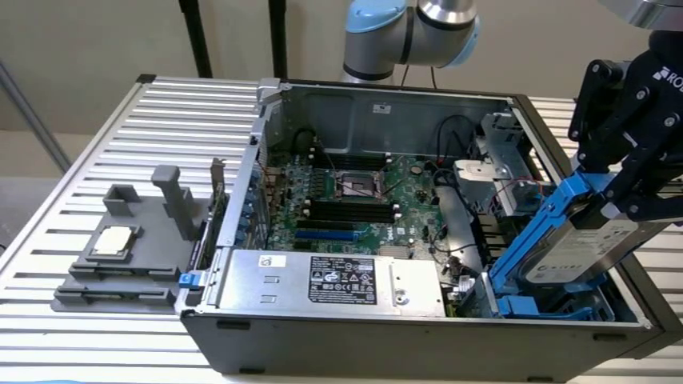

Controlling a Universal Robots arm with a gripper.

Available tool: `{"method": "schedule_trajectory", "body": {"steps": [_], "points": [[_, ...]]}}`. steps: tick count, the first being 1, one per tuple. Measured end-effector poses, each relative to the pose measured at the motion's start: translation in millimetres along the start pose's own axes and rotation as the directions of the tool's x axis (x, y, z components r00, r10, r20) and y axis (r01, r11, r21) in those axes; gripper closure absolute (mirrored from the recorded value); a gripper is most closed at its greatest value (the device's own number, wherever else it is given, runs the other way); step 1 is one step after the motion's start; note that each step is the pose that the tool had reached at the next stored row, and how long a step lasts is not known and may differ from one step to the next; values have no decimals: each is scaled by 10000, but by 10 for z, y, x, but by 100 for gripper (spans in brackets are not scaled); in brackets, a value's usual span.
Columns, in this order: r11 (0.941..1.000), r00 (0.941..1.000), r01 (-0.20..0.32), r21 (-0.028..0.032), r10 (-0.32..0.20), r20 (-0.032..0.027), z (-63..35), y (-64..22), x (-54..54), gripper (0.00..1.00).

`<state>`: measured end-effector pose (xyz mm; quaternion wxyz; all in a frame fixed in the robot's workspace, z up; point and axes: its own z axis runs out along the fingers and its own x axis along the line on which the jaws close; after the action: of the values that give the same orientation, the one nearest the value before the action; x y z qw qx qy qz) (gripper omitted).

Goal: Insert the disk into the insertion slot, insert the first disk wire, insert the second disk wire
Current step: 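Insert the disk into the insertion slot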

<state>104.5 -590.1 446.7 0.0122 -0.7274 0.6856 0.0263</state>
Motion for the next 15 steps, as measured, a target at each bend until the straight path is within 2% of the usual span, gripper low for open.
{"method": "schedule_trajectory", "body": {"steps": [9, 15], "points": [[10000, 10000, 1, 4, -1, 75, 47, 0, 3, 68], [10000, 9999, 3, 7, -3, 108, 41, -1, 7, 68]]}}
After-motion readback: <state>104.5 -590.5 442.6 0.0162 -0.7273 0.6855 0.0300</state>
